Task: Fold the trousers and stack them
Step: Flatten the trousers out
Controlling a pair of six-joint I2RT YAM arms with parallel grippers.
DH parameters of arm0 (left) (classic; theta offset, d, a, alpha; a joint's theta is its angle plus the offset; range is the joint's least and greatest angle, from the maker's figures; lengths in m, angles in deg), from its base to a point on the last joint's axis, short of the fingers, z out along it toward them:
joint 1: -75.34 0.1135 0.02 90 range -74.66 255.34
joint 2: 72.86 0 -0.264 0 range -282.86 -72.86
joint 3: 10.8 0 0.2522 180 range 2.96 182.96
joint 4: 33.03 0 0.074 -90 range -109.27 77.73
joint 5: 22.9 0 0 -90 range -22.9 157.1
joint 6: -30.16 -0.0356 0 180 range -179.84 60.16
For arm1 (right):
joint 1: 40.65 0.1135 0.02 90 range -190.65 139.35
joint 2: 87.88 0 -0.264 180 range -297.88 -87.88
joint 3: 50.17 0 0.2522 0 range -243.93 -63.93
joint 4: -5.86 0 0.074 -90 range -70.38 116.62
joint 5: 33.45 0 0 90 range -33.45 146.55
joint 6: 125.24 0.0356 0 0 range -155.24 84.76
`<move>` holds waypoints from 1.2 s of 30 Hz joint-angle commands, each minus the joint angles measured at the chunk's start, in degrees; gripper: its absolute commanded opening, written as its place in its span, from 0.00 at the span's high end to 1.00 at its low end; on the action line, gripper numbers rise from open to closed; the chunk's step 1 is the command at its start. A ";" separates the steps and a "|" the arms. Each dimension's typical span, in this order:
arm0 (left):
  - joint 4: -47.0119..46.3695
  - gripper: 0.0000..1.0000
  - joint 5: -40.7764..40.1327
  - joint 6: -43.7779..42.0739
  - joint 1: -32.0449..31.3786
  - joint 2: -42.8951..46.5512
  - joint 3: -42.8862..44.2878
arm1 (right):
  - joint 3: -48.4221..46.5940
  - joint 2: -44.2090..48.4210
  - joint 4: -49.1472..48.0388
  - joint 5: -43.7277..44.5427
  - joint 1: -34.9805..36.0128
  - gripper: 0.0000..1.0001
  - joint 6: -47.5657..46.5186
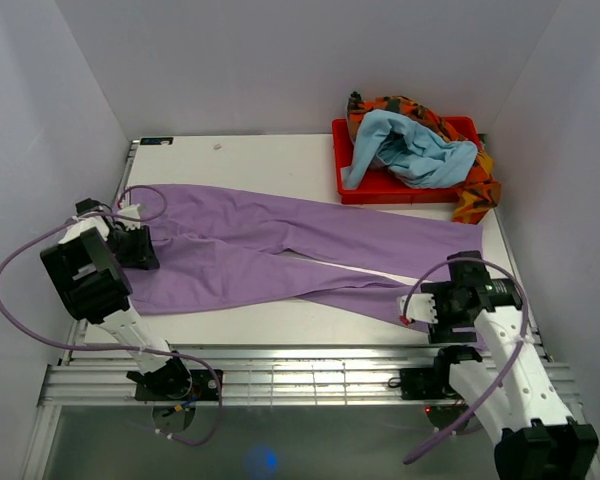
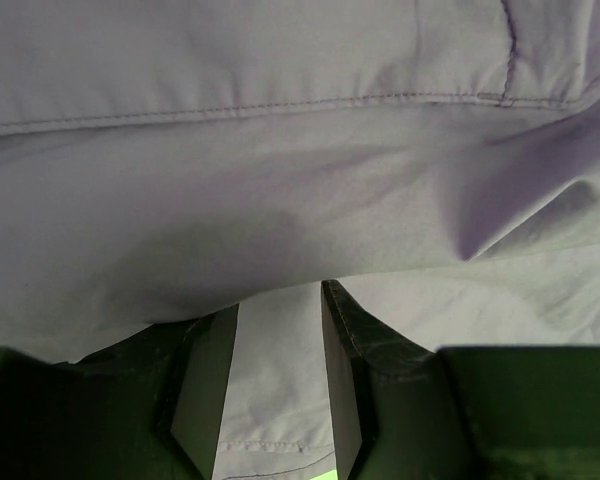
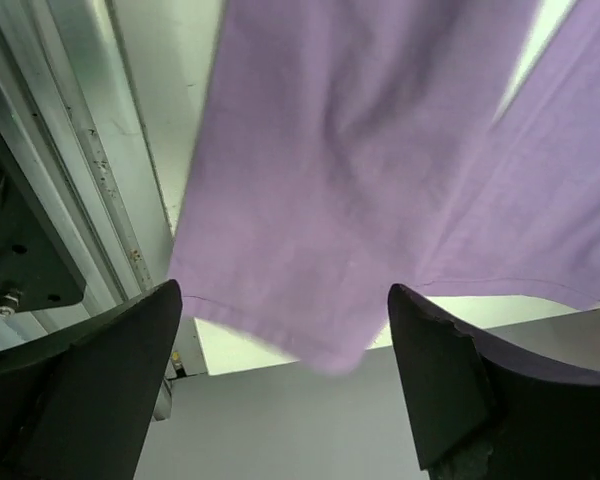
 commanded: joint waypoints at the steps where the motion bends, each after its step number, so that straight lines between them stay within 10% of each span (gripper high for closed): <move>1: -0.65 0.51 0.67 -0.77 0.17 0.58 2.19 | -8.68 -5.20 3.03 -3.58 -1.18 0.10 2.89; 9: -0.39 0.50 1.81 -1.48 0.17 1.80 2.63 | -41.40 -36.67 10.15 -18.29 -16.90 0.19 11.45; 29: -0.12 0.47 2.16 -1.39 0.17 0.49 4.39 | -27.89 -54.44 -3.98 -5.89 -32.21 0.25 5.81; 36: 0.67 0.48 1.55 -1.39 0.17 0.66 5.88 | -33.65 -53.92 -2.69 -7.38 -32.30 0.92 5.90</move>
